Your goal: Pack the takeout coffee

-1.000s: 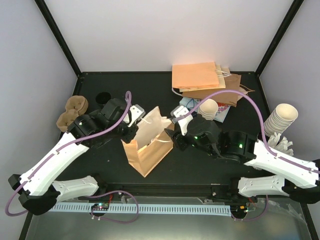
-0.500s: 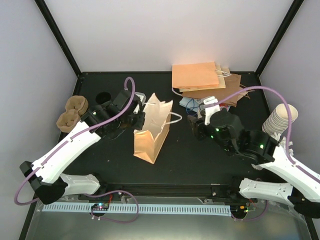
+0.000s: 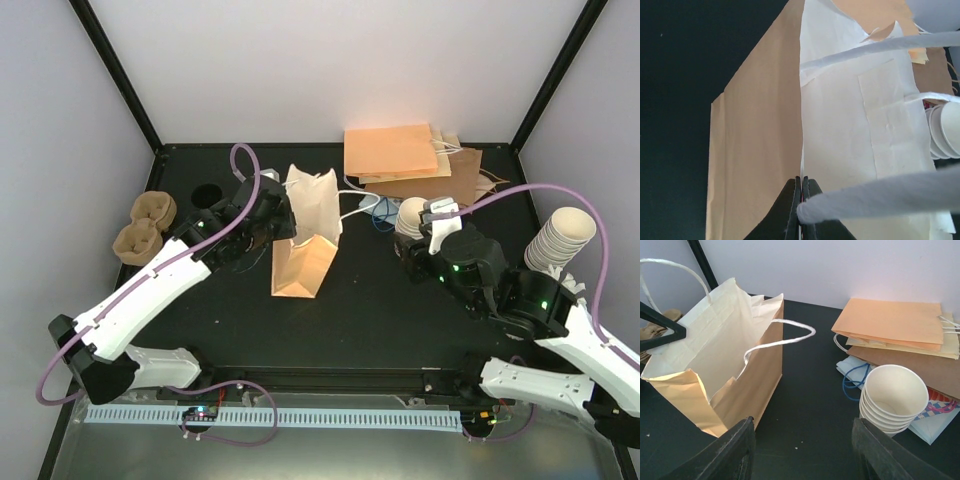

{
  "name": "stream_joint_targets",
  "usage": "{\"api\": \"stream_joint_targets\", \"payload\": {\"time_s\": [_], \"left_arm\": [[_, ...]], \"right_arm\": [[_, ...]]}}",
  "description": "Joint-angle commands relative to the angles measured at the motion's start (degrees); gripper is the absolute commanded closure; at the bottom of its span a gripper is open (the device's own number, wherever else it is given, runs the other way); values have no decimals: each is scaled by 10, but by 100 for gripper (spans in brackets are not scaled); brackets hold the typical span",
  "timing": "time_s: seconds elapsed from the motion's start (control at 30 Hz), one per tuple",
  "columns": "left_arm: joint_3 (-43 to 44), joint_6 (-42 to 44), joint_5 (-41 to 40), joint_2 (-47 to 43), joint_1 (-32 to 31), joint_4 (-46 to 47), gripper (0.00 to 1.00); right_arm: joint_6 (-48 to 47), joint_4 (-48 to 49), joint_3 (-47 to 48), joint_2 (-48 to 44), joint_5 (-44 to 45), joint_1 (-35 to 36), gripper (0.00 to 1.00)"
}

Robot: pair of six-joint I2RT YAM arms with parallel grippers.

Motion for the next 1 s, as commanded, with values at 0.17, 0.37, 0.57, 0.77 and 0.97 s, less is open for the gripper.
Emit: {"api": "stream_joint_targets", "payload": {"time_s": [0.17, 0.37, 0.57, 0.77, 0.97], "left_arm": [[-39, -53, 24, -18, 14, 105, 98], [-47, -45, 50, -15, 22, 127, 98], [-79, -49, 78, -25, 43, 128, 94], [-79, -18, 73, -44, 54, 81, 53], [-73, 25, 120, -91, 55, 32, 23]], "right_arm": [[-5, -1, -16, -24, 13, -4, 44], [-1, -4, -26, -30, 0, -4, 44], [2, -4, -35, -31, -10, -4, 44], [3, -1, -38, -28, -22, -4, 44], [-5, 6, -37, -26, -22, -4, 44]]}}
